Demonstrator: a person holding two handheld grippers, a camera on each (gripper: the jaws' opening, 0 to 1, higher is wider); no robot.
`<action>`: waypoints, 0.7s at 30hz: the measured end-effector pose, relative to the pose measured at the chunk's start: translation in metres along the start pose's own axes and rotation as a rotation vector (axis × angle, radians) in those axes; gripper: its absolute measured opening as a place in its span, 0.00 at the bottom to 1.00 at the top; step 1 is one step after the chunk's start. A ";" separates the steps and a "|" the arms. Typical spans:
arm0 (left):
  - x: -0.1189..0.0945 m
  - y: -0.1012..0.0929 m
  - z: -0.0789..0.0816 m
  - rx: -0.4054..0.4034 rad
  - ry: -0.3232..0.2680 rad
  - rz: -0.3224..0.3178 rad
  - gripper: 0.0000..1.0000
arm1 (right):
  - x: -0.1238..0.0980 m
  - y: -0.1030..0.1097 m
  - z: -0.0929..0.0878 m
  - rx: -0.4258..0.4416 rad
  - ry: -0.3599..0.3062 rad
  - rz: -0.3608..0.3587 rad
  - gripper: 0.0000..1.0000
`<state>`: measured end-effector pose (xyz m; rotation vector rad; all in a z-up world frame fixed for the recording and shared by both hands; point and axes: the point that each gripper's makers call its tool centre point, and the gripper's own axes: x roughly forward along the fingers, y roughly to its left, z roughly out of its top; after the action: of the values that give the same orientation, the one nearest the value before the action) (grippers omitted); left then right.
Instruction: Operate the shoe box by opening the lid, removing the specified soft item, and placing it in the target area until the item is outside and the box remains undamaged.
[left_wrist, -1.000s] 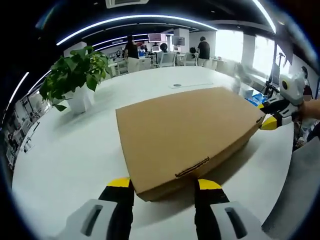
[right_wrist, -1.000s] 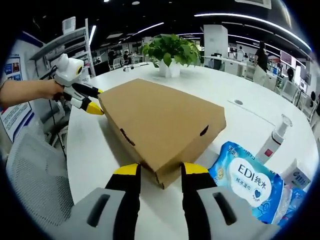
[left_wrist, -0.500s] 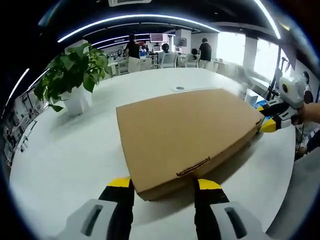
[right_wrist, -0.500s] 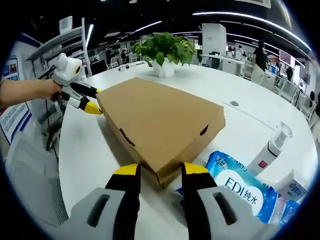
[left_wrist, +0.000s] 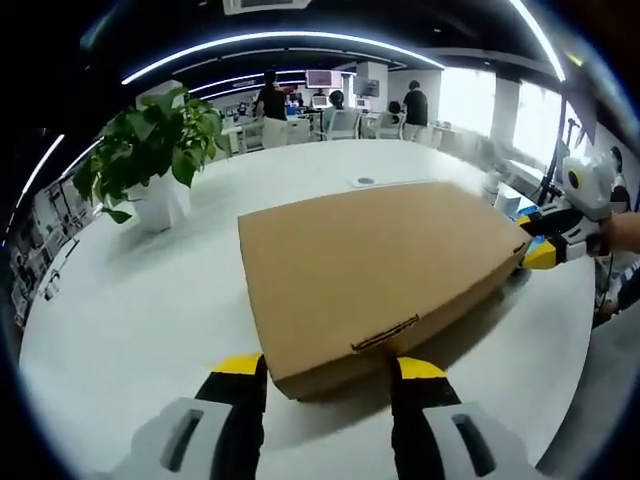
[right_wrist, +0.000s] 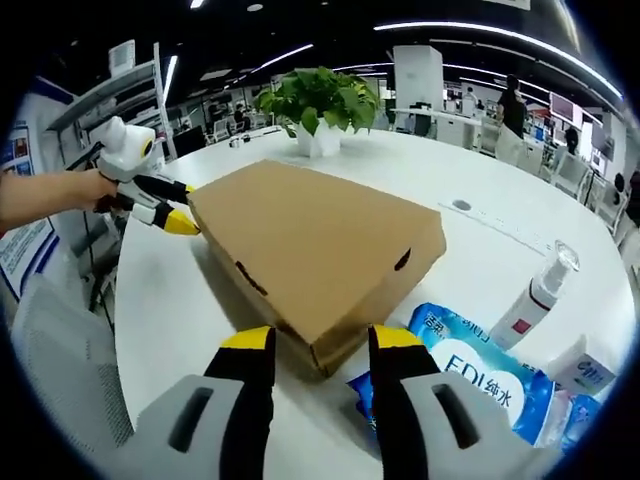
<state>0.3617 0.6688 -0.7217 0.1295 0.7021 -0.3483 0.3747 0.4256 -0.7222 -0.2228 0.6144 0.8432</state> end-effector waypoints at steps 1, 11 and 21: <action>-0.001 0.002 0.003 -0.006 -0.025 0.008 0.56 | -0.002 0.000 0.000 -0.002 0.000 0.001 0.39; -0.033 -0.001 0.012 -0.034 -0.086 0.034 0.62 | -0.035 -0.005 0.005 -0.005 -0.039 -0.057 0.43; -0.073 -0.033 0.018 0.007 -0.146 0.012 0.65 | -0.080 -0.012 -0.003 -0.003 -0.069 -0.128 0.53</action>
<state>0.3093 0.6529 -0.6604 0.1138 0.5557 -0.3447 0.3423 0.3661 -0.6781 -0.2322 0.5287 0.7257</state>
